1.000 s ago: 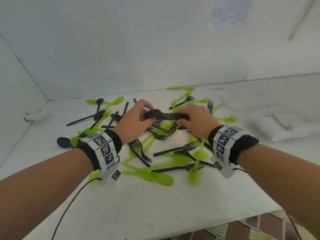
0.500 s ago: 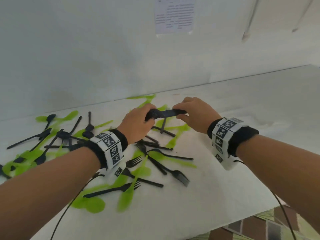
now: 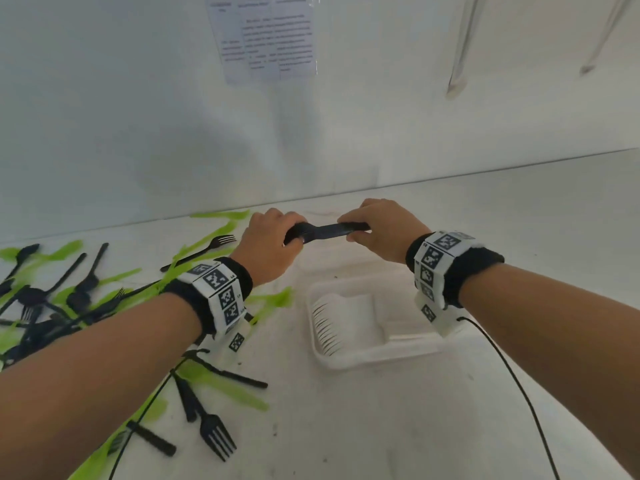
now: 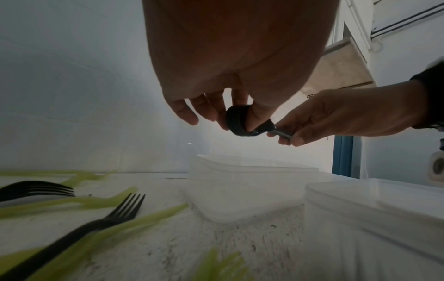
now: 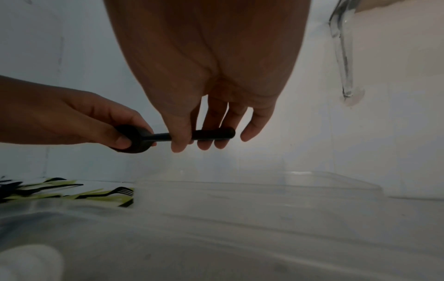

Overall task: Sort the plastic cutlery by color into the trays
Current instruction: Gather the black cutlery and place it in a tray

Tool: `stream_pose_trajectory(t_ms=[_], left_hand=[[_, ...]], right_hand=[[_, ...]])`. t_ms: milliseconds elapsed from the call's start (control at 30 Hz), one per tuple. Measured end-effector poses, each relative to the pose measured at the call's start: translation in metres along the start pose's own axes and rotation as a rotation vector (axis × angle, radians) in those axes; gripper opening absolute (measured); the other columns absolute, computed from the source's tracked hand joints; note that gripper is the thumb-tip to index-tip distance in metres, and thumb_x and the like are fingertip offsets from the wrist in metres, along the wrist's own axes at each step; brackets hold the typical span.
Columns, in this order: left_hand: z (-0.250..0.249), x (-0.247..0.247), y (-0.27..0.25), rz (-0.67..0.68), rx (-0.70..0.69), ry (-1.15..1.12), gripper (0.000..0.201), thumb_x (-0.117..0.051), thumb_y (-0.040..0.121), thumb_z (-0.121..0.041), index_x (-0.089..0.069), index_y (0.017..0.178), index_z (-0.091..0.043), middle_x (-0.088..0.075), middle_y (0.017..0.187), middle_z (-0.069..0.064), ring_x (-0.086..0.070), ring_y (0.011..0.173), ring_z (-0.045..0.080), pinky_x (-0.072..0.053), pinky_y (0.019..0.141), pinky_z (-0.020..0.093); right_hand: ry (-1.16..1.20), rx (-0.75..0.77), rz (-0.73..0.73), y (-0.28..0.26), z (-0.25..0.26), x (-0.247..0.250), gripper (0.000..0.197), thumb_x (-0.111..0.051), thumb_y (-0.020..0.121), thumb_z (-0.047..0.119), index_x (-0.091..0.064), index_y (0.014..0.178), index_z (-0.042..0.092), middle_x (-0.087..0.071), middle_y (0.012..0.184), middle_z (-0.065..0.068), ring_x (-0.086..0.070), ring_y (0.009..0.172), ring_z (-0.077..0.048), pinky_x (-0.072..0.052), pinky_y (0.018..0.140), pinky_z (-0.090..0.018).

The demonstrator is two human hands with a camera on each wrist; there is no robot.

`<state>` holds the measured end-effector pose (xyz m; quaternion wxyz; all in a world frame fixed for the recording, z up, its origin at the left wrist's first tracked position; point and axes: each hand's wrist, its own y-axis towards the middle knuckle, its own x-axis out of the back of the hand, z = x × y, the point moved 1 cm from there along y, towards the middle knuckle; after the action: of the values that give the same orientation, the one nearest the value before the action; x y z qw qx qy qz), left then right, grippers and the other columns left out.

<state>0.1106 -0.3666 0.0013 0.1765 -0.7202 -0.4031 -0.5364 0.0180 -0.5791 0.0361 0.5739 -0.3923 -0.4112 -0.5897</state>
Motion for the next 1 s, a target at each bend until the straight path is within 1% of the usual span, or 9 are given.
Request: stream_pose_trajectory(t_ms=[200, 300, 433, 533, 633, 700, 800, 933, 1000], left_hand=[[0.002, -0.012, 0.036, 0.050, 0.011, -0.028, 0.028, -0.050, 0.091, -0.035, -0.063, 0.116, -0.034, -0.057, 0.101, -0.004, -0.050, 0.098, 0.026, -0.047, 0.090, 0.047], [0.004, -0.020, 0.047, 0.088, 0.033, -0.043, 0.024, -0.053, 0.095, -0.032, -0.063, 0.116, -0.034, -0.058, 0.105, -0.002, -0.048, 0.103, 0.028, -0.045, 0.092, 0.046], [0.008, -0.028, 0.064, 0.120, 0.033, -0.023, 0.034, -0.035, 0.082, -0.052, -0.058, 0.107, -0.045, -0.062, 0.104, -0.006, -0.052, 0.103, 0.026, -0.040, 0.096, 0.044], [0.013, -0.034, 0.075, 0.125, 0.084, 0.017, 0.034, -0.045, 0.085, -0.047, -0.062, 0.114, -0.041, -0.051, 0.113, 0.002, -0.041, 0.114, 0.027, -0.030, 0.092, 0.036], [0.012, -0.034, 0.082, 0.152, 0.127, 0.023, 0.031, -0.051, 0.090, -0.038, -0.064, 0.118, -0.038, -0.045, 0.122, 0.004, -0.035, 0.121, 0.030, -0.031, 0.100, 0.040], [0.011, -0.032, 0.087, 0.171, 0.163, 0.011, 0.030, -0.053, 0.095, -0.028, -0.064, 0.122, -0.034, -0.041, 0.126, 0.007, -0.033, 0.121, 0.031, -0.031, 0.104, 0.039], [0.013, -0.034, 0.095, 0.187, 0.204, 0.018, 0.031, -0.053, 0.096, -0.024, -0.065, 0.123, -0.032, -0.038, 0.127, 0.006, -0.035, 0.121, 0.030, -0.032, 0.104, 0.035], [0.017, -0.044, 0.100, 0.239, 0.235, 0.084, 0.029, -0.060, 0.095, -0.026, -0.065, 0.123, -0.031, -0.039, 0.126, 0.005, -0.039, 0.118, 0.028, -0.041, 0.106, 0.042], [0.019, -0.051, 0.099, 0.208, 0.228, 0.090, 0.028, -0.064, 0.094, -0.024, -0.063, 0.122, -0.029, -0.039, 0.125, 0.004, -0.040, 0.114, 0.027, -0.043, 0.102, 0.041]], right_hand=[[-0.009, -0.025, 0.129, 0.023, -0.028, 0.000, 0.039, -0.047, 0.105, 0.016, -0.058, 0.141, 0.028, -0.057, 0.122, -0.005, -0.054, 0.112, -0.027, -0.041, 0.101, -0.042], [-0.015, -0.055, 0.141, 0.030, -0.036, 0.001, 0.037, -0.046, 0.105, 0.013, -0.062, 0.134, 0.029, -0.058, 0.116, -0.001, -0.055, 0.109, -0.025, -0.041, 0.098, -0.039], [-0.047, -0.076, 0.134, 0.042, -0.041, 0.001, 0.032, -0.045, 0.104, 0.012, -0.063, 0.127, 0.027, -0.057, 0.108, 0.003, -0.055, 0.103, -0.022, -0.042, 0.090, -0.036], [-0.046, -0.085, 0.124, 0.053, -0.048, -0.003, 0.031, -0.048, 0.103, 0.013, -0.062, 0.126, 0.029, -0.056, 0.106, 0.008, -0.056, 0.102, -0.021, -0.042, 0.088, -0.034], [-0.038, -0.087, 0.138, 0.066, -0.055, -0.004, 0.028, -0.050, 0.103, 0.015, -0.062, 0.123, 0.030, -0.061, 0.109, 0.007, -0.059, 0.098, -0.020, -0.047, 0.085, -0.034], [-0.052, -0.059, 0.166, 0.077, -0.057, -0.004, 0.026, -0.052, 0.102, 0.016, -0.063, 0.120, 0.030, -0.061, 0.112, 0.004, -0.060, 0.097, -0.022, -0.051, 0.086, -0.036], [-0.067, -0.018, 0.184, 0.096, -0.059, -0.001, 0.025, -0.056, 0.101, 0.018, -0.066, 0.121, 0.030, -0.048, 0.119, 0.001, -0.060, 0.097, -0.024, -0.052, 0.090, -0.039], [-0.133, 0.030, 0.278, 0.117, -0.066, -0.009, 0.026, -0.057, 0.100, 0.017, -0.066, 0.122, 0.029, -0.056, 0.105, 0.007, -0.060, 0.102, -0.021, -0.051, 0.088, -0.035], [-0.171, 0.055, 0.304, 0.125, -0.069, -0.013, 0.028, -0.056, 0.101, 0.017, -0.065, 0.123, 0.031, -0.057, 0.109, 0.006, -0.060, 0.103, -0.021, -0.051, 0.088, -0.036]])
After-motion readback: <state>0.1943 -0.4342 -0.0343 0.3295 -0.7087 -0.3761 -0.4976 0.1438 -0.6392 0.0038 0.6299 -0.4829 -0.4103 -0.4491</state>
